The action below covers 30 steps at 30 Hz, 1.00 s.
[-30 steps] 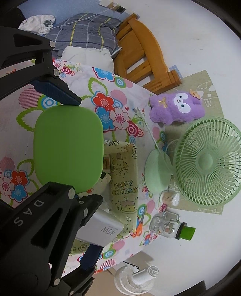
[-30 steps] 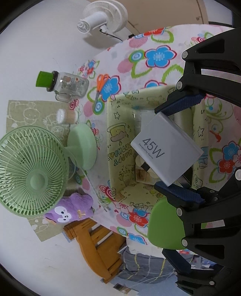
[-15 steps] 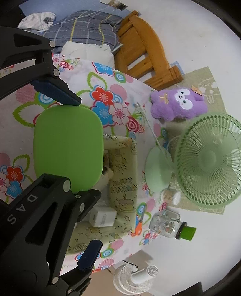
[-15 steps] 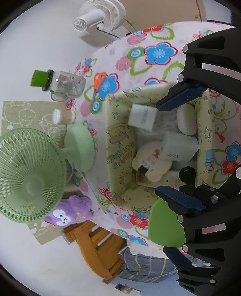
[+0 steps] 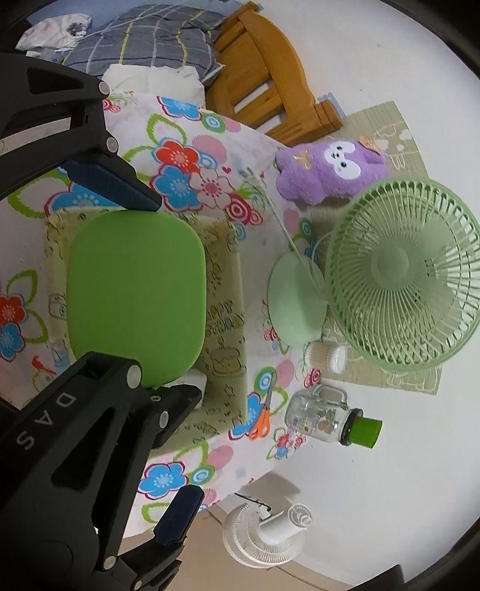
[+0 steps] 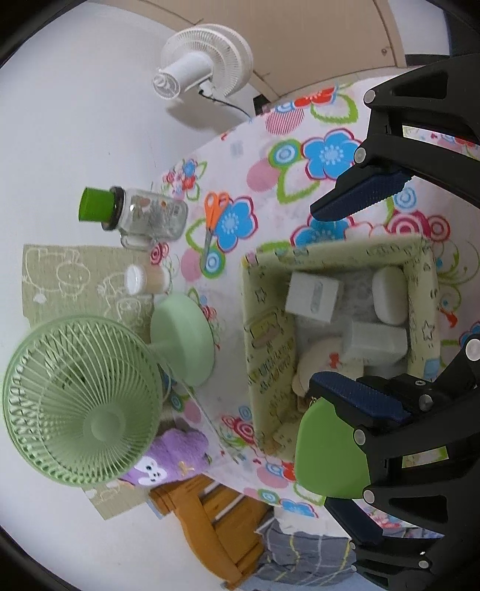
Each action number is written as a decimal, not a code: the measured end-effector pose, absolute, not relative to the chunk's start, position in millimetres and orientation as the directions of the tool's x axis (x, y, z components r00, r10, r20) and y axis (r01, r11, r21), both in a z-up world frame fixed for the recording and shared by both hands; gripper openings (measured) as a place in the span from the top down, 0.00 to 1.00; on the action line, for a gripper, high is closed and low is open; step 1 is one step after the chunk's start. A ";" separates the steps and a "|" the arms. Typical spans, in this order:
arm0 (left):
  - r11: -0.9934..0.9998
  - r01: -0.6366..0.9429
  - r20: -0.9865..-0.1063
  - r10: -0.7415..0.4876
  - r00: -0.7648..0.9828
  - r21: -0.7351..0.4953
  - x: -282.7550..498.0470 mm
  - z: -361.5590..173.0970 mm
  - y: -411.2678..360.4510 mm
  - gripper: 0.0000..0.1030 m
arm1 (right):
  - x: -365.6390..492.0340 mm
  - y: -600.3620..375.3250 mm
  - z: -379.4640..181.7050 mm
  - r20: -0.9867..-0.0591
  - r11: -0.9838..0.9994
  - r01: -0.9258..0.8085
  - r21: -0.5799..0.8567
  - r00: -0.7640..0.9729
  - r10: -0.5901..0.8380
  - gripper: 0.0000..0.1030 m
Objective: Organize rigid objects
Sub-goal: 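Lower the green lid into the basket with left tool and open it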
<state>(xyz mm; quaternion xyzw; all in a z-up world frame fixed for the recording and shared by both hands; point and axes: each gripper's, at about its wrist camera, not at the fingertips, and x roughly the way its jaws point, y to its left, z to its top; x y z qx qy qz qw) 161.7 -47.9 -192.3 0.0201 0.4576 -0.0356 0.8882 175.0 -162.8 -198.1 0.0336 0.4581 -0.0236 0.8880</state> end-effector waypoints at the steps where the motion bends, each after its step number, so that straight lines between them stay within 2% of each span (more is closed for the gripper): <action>1: 0.996 0.084 -0.815 -0.049 0.578 0.000 162.9 -192.4 -49.3 0.08 | 175.7 -164.5 -197.9 -0.816 0.996 0.078 0.033 0.578 -0.019 0.16; 30: 0.994 0.084 -0.863 -0.096 0.495 -0.063 193.4 -235.4 -68.2 0.08 | 204.9 -182.6 -236.6 -0.866 0.991 0.119 -0.055 0.489 -0.107 0.12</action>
